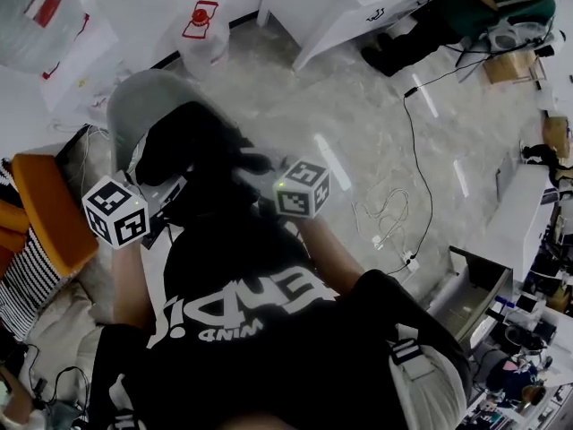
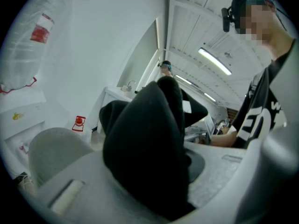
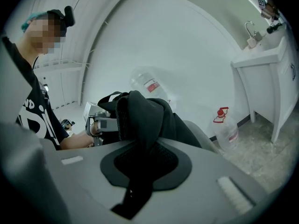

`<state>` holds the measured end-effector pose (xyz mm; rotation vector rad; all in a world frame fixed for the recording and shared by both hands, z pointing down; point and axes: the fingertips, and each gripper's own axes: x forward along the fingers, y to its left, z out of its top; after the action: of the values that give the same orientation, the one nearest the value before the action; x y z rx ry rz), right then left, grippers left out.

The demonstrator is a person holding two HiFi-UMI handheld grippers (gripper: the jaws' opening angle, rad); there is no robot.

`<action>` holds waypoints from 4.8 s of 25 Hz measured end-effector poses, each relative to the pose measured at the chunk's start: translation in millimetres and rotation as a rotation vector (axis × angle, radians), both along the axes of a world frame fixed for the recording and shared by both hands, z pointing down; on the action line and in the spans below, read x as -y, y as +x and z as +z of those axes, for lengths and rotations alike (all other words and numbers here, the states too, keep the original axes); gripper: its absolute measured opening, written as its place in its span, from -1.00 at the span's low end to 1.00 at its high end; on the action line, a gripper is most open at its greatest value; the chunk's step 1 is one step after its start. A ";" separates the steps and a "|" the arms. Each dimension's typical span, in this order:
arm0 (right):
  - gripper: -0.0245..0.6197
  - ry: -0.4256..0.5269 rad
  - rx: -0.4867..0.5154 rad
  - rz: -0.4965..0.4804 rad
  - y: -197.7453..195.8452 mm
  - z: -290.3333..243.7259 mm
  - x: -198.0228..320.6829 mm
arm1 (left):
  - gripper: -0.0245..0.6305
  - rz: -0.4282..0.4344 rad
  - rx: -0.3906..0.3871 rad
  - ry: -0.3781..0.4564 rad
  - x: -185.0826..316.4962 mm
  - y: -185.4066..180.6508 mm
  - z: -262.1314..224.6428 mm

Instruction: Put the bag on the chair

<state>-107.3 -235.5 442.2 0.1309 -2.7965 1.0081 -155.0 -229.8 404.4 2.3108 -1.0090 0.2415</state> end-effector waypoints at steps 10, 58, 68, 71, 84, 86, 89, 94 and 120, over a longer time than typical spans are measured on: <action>-0.80 -0.052 0.007 0.106 -13.4 36.7 24.0 | -0.70 0.074 0.018 -0.047 30.6 -12.9 36.0; -0.79 -0.322 -0.160 0.230 -46.0 243.1 107.9 | -0.69 0.080 0.041 -0.332 125.3 -52.9 258.9; -0.78 -0.370 -0.235 0.260 -52.9 287.0 118.0 | -0.67 0.037 0.037 -0.425 131.2 -65.9 305.8; -0.76 -0.377 -0.236 0.261 -53.8 291.6 118.3 | -0.65 0.024 0.035 -0.441 131.9 -68.1 312.3; -0.32 -0.339 -0.290 0.268 -49.1 289.2 118.3 | -0.07 -0.106 0.166 -0.432 130.5 -89.0 318.1; -0.16 -0.336 -0.292 0.272 -44.2 287.4 118.6 | 0.05 -0.120 0.191 -0.419 128.8 -91.9 314.9; -0.07 -0.335 -0.285 0.262 -40.0 280.4 117.0 | 0.36 -0.158 0.224 -0.409 125.8 -98.6 310.5; 0.08 -0.305 -0.243 0.277 -37.4 257.2 117.7 | 0.76 -0.208 0.214 -0.408 121.0 -107.1 296.0; 0.09 -0.054 -0.078 0.227 -26.2 61.8 67.9 | 0.79 -0.295 0.188 -0.082 54.5 -94.9 90.2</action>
<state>-133.5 -303.4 504.0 0.4800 -2.7257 1.1002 -249.9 -284.3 494.6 2.0622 -1.3903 0.3765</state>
